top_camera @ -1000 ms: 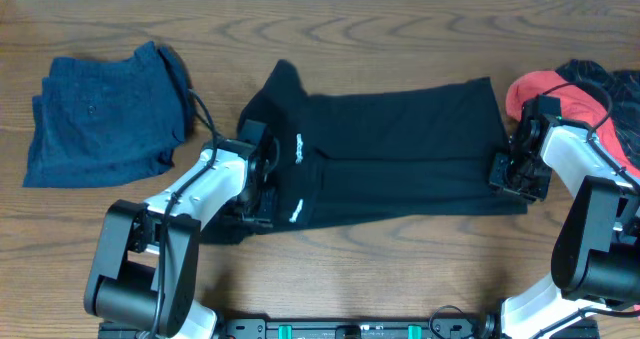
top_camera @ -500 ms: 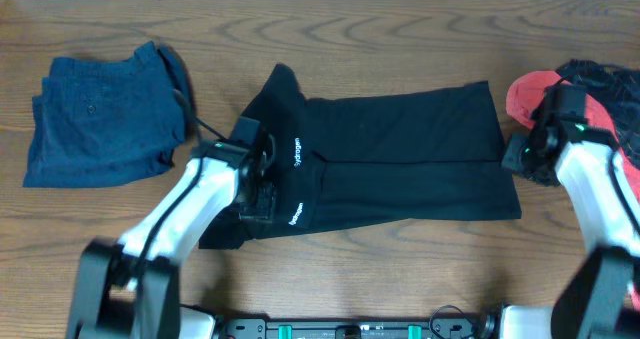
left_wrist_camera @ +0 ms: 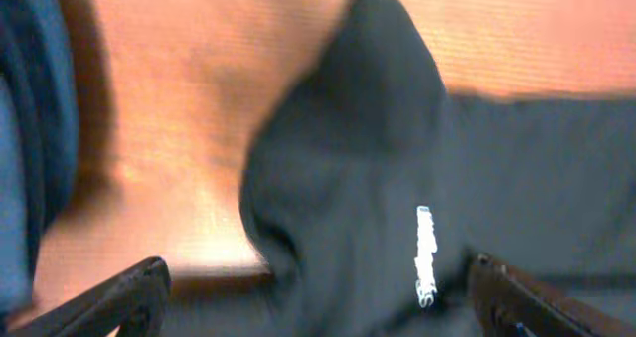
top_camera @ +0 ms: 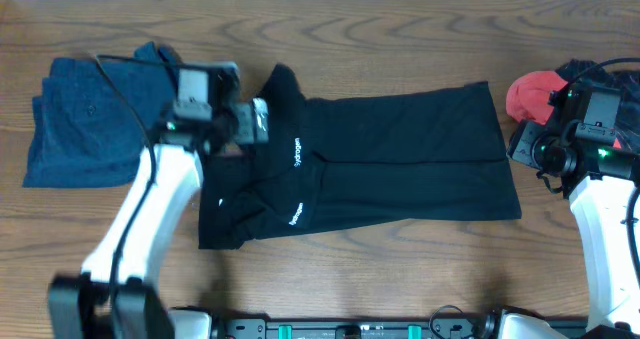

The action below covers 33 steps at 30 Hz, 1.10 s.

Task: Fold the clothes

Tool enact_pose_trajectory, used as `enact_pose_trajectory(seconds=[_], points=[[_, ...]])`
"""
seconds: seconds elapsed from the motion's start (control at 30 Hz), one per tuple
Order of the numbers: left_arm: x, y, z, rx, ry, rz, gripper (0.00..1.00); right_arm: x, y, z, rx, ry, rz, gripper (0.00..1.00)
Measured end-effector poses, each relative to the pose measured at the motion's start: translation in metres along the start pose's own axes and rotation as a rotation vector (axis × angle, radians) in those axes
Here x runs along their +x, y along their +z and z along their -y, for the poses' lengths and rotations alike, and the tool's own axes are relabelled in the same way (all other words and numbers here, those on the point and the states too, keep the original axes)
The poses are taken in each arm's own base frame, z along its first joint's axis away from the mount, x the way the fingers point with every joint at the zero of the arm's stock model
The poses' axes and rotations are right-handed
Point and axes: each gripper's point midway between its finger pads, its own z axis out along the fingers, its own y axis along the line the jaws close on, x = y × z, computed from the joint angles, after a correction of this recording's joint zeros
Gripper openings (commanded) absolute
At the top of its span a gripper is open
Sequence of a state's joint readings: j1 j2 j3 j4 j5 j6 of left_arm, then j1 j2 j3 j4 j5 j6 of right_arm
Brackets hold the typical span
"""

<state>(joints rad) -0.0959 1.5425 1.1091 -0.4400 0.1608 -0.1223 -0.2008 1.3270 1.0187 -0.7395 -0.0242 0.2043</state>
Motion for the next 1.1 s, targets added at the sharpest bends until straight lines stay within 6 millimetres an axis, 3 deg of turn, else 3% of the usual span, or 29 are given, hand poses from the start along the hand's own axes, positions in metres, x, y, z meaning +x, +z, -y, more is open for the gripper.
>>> enact_pose_trajectory(seconds=[0.2,0.43,0.5,0.77,0.9,1.1], points=[[-0.011,0.058,-0.018,0.059,-0.046,-0.049,0.96,0.003,0.000,0.000,-0.001,0.000,-0.012,0.58],[0.020,0.111,-0.022,0.088,-0.067,-0.160,0.92,0.007,0.000,0.001,0.001,0.000,-0.030,0.57],[0.025,0.116,-0.023,0.089,-0.070,-0.176,0.84,0.008,0.000,0.001,0.001,0.001,-0.034,0.58],[0.027,0.117,-0.015,0.137,-0.074,-0.187,0.23,0.008,0.000,0.001,0.001,0.001,-0.034,0.58],[0.027,0.116,-0.012,0.160,-0.067,-0.188,0.15,0.008,0.000,0.001,0.001,0.000,-0.034,0.58],[0.022,0.117,-0.010,0.170,-0.060,-0.165,0.14,0.007,0.000,0.000,-0.001,-0.007,-0.027,0.60]])
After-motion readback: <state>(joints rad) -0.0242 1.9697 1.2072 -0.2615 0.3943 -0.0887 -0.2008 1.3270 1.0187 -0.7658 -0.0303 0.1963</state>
